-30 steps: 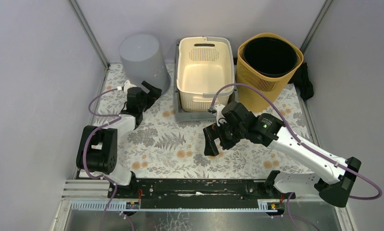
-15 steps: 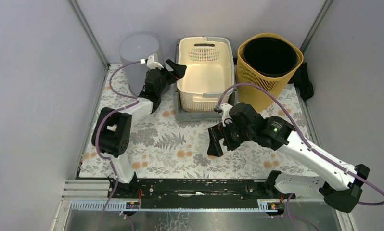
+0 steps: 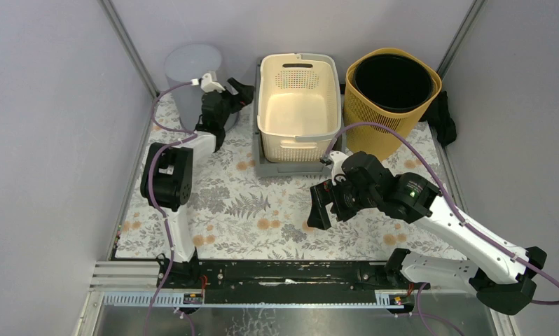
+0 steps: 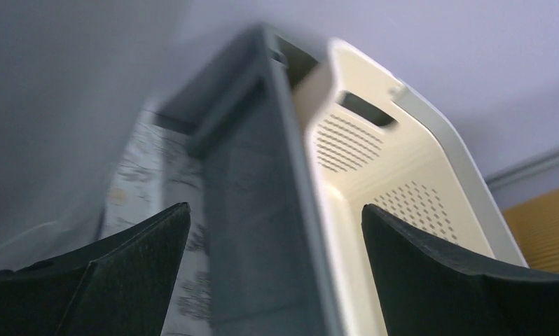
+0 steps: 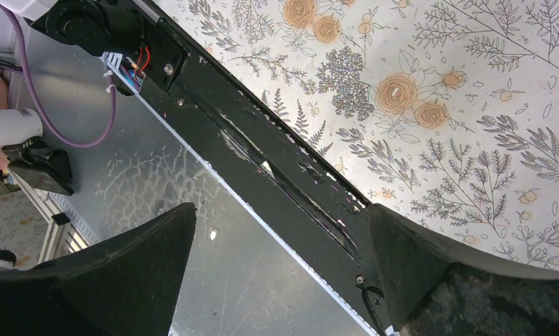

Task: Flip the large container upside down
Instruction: Move the container to the corner of the board.

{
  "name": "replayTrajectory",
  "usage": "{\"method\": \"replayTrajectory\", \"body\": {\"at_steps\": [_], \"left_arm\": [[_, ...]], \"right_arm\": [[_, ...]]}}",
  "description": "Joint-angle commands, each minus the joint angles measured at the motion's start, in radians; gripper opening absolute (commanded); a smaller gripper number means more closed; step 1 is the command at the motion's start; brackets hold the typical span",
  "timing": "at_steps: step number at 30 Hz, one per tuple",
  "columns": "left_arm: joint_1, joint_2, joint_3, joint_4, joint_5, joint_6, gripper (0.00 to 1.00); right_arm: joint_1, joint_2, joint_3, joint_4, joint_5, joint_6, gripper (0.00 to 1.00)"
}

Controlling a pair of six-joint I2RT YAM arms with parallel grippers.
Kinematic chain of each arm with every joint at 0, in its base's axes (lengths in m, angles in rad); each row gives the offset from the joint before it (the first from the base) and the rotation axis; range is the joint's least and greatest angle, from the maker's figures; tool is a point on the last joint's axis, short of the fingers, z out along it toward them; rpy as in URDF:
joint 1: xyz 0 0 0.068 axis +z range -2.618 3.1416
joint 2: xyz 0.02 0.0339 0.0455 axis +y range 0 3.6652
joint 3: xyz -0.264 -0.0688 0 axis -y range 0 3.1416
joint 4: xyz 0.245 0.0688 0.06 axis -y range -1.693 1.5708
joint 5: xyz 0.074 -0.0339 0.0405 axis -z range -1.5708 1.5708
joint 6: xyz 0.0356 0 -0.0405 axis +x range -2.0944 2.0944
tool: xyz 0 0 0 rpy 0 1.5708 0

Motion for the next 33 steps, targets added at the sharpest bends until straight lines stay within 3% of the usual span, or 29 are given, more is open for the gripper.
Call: {"method": "replayTrajectory", "body": {"at_steps": [1,13,33], "left_arm": [[0.113,0.044,0.036,0.014,0.101,-0.037,0.99],[0.225,0.066,0.024,-0.032,0.129,-0.029,0.99],[0.265,-0.106,-0.137,-0.174,-0.153,-0.047,0.99]], "right_arm": [[-0.007,0.002,0.000,-0.001,0.016,0.008,0.99],[-0.007,0.010,0.006,-0.002,0.007,0.016,0.99],[-0.007,0.032,-0.010,0.031,-0.033,0.035,1.00]]}}
